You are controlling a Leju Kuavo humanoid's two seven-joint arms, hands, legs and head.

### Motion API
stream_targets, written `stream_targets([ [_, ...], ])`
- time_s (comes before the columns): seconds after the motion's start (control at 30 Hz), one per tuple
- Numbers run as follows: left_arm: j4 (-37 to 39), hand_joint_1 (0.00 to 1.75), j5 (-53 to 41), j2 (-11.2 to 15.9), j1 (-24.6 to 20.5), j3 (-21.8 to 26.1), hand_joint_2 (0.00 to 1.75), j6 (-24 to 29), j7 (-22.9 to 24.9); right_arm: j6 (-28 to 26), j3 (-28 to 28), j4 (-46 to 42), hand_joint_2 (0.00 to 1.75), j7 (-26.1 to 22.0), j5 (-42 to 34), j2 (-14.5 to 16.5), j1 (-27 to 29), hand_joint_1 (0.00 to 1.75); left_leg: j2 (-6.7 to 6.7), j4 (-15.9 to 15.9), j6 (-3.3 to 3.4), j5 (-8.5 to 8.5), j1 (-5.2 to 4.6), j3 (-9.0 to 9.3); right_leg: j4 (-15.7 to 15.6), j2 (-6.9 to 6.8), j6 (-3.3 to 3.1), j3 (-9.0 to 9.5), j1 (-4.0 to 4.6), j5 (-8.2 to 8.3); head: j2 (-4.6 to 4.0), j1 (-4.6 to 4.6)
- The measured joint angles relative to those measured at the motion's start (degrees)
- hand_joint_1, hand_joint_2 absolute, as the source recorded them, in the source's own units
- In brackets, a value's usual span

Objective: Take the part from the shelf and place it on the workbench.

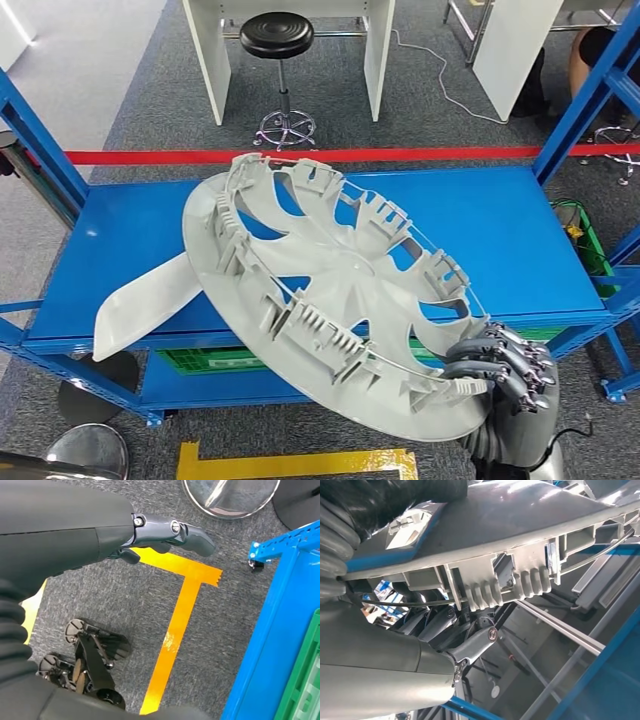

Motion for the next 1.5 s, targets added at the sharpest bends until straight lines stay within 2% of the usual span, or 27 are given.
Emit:
stream_targets([
  [0.07,0.00,0.00,0.11,-0.05,-0.08,0.00,0.00,0.19,0.13,-0.01,0.06,0.08,1.75,0.00,-0.13,-0.13,-0.33,1.75,0.07,-1.17,0.41,0.55,0.48,0.41,1.34,-0.01,0.19,-0.62,0.13,-0.97,0.00,0.11],
  [0.1,0.00,0.00,0.14,-0.09,-0.14,0.00,0.00,0.31,0.15,-0.01,0.09,0.14,1.75,0.00,-0.22,-0.24,-0.54,1.75,0.11,-1.65,0.58,0.78,0.74,0.58,3.64,0.01,0.31,-1.83,0.12,-2.22,0.00,0.21],
  [0.17,0.00,0.00,0.15,-0.09,-0.21,0.00,0.00,0.54,0.16,-0.01,0.19,0.30,1.75,0.00,-0.37,-0.51,-0.85,1.75,0.15,-1.84,0.69,0.83,0.85,0.60,11.02,0.05,0.68,-6.12,-0.13,-5.28,0.00,0.35],
  [0.2,0.00,0.00,0.15,-0.10,-0.21,0.00,0.00,0.61,0.16,-0.01,0.24,0.40,1.75,0.00,-0.39,-0.65,-0.90,1.75,0.15,-1.83,0.66,0.77,0.90,0.61,14.30,0.04,0.93,-8.23,-0.31,-6.04,0.00,0.35],
  [0.23,0.00,0.00,0.15,-0.11,-0.20,0.01,0.00,0.64,0.16,-0.01,0.28,0.51,1.75,0.00,-0.40,-0.78,-0.90,1.75,0.12,-1.79,0.55,0.66,1.01,0.68,15.92,0.03,1.19,-9.63,-0.51,-5.69,0.00,0.34],
  [0.27,0.00,0.00,0.15,-0.12,-0.20,0.01,0.00,0.66,0.16,0.00,0.33,0.61,1.75,0.00,-0.41,-0.91,-0.91,1.75,0.07,-1.70,0.32,0.49,1.19,0.82,15.29,0.01,1.48,-9.98,-0.71,-4.07,0.00,0.35],
  [0.33,0.00,0.00,0.15,-0.09,-0.21,0.02,0.00,0.69,0.16,-0.01,0.45,0.74,1.75,0.00,-0.39,-1.13,-0.98,1.75,-0.08,-1.23,-0.55,-0.12,1.66,1.08,9.27,0.02,2.14,-8.19,-1.19,0.87,0.00,0.39],
  [0.37,-0.02,0.00,0.14,0.03,-0.24,0.02,0.00,0.73,0.16,-0.01,0.53,0.81,1.75,0.00,-0.39,-1.20,-1.05,1.75,-0.17,-0.70,-1.08,-0.49,1.73,1.00,6.18,0.13,2.40,-7.06,-1.30,2.59,0.00,0.59],
  [0.4,-0.03,0.00,0.15,0.12,-0.28,0.03,0.00,0.76,0.15,-0.02,0.60,0.87,1.75,-0.01,-0.40,-1.26,-1.11,1.75,-0.24,-0.22,-1.56,-0.75,1.71,0.75,4.28,0.26,2.27,-6.35,-1.36,3.35,0.01,0.71],
  [0.43,-0.05,0.00,0.15,0.21,-0.30,0.04,0.00,0.80,0.14,-0.03,0.64,0.94,1.75,-0.02,-0.41,-1.32,-1.12,1.75,-0.29,0.15,-1.94,-0.88,1.60,0.42,3.61,0.40,1.99,-6.14,-1.33,3.32,0.01,0.71],
  [0.5,-0.07,0.00,0.16,0.27,-0.31,0.06,0.00,0.84,0.13,-0.06,0.64,1.05,1.75,-0.04,-0.40,-1.41,-1.05,1.75,-0.33,0.46,-2.39,-0.86,1.57,0.04,3.72,0.51,0.86,-6.33,-1.23,3.08,0.02,0.40],
  [0.57,-0.07,0.00,0.16,0.29,-0.33,0.07,0.00,0.83,0.13,-0.07,0.63,1.10,1.75,-0.04,-0.39,-1.46,-1.08,1.75,-0.12,1.67,-2.87,-1.74,1.71,-0.42,3.66,0.36,-0.11,-6.23,-1.23,3.10,0.02,0.06],
  [0.63,-0.07,0.00,0.17,0.27,-0.47,0.07,0.00,0.85,0.11,-0.07,0.67,1.11,1.75,-0.04,-0.40,-1.48,-1.18,1.75,0.13,6.82,-3.33,-4.40,1.81,-2.78,3.58,0.06,-0.94,-5.98,-1.17,2.98,0.02,-0.18],
  [0.7,-0.06,0.00,0.17,0.25,-0.51,0.07,0.00,0.93,0.11,-0.07,0.67,1.13,1.75,-0.04,-0.40,-1.48,-1.17,1.75,0.18,14.16,-3.47,-7.05,1.85,-6.54,3.58,-0.15,-1.36,-5.80,-0.91,2.78,0.02,-0.30],
  [0.73,-0.06,0.00,0.17,0.25,-0.47,0.07,0.00,1.00,0.11,-0.07,0.66,1.13,1.75,-0.04,-0.39,-1.48,-1.15,1.75,0.18,16.30,-3.40,-7.23,1.85,-7.81,3.59,-0.18,-1.51,-5.68,-0.76,2.68,0.02,-0.29],
  [0.77,-0.06,0.00,0.17,0.25,-0.43,0.07,0.00,1.08,0.11,-0.07,0.66,1.13,1.75,-0.04,-0.39,-1.48,-1.14,1.75,0.18,16.45,-3.22,-6.26,1.83,-8.19,3.59,-0.17,-1.63,-5.51,-0.62,2.58,0.02,-0.31],
  [0.8,-0.06,0.00,0.16,0.25,-0.40,0.07,0.00,1.16,0.11,-0.07,0.66,1.13,1.75,-0.03,-0.39,-1.48,-1.16,1.75,0.18,14.46,-2.92,-4.28,1.79,-7.57,3.59,-0.14,-1.70,-5.28,-0.48,2.46,0.02,-0.30],
  [0.83,-0.07,0.00,0.15,0.26,-0.41,0.07,0.00,1.21,0.11,-0.07,0.66,1.13,1.75,-0.01,-0.39,-1.48,-1.23,1.75,0.18,10.91,-2.48,-1.82,1.67,-6.26,3.57,-0.12,-1.73,-5.04,-0.39,2.31,0.02,-0.30],
  [0.9,-0.06,0.00,0.12,0.33,-0.47,0.07,0.00,1.25,0.11,-0.07,0.64,1.14,1.75,0.07,-0.42,-1.48,-1.43,1.75,0.21,4.73,-1.63,1.17,1.28,-3.71,3.53,-0.05,-1.48,-4.80,-0.16,2.07,0.02,-0.28],
  [0.93,-0.06,0.00,0.11,0.37,-0.50,0.07,0.00,1.25,0.10,-0.08,0.63,1.15,1.75,0.11,-0.44,-1.48,-1.56,1.75,0.24,2.83,-1.42,1.46,1.14,-2.98,3.59,-0.03,-1.30,-4.91,-0.08,1.99,0.02,-0.30],
  [1.07,-0.06,0.00,0.14,0.39,-0.43,0.07,0.00,1.22,0.09,-0.10,0.68,1.18,1.75,0.16,-0.47,-1.59,-1.92,1.75,0.16,1.18,-2.97,0.66,1.17,-2.63,3.63,-0.17,-1.06,-5.40,-0.07,1.94,0.02,-0.27],
  [1.27,-0.05,0.00,0.14,0.44,-0.49,0.07,0.00,1.01,-0.10,-0.11,0.97,1.19,1.75,0.50,-1.98,-2.31,-2.32,1.75,0.11,1.23,-2.40,0.63,1.02,-2.61,2.82,-0.17,-0.37,-5.00,-0.21,2.32,0.02,-0.29],
  [1.5,-0.07,0.00,0.20,0.75,-0.59,0.07,0.00,0.70,-0.33,-0.10,1.74,1.16,1.75,0.75,-2.81,-3.16,-2.54,1.75,0.17,0.83,-0.93,0.92,0.66,-2.43,2.24,-0.15,0.80,-4.87,-0.71,2.74,0.02,-0.34],
])
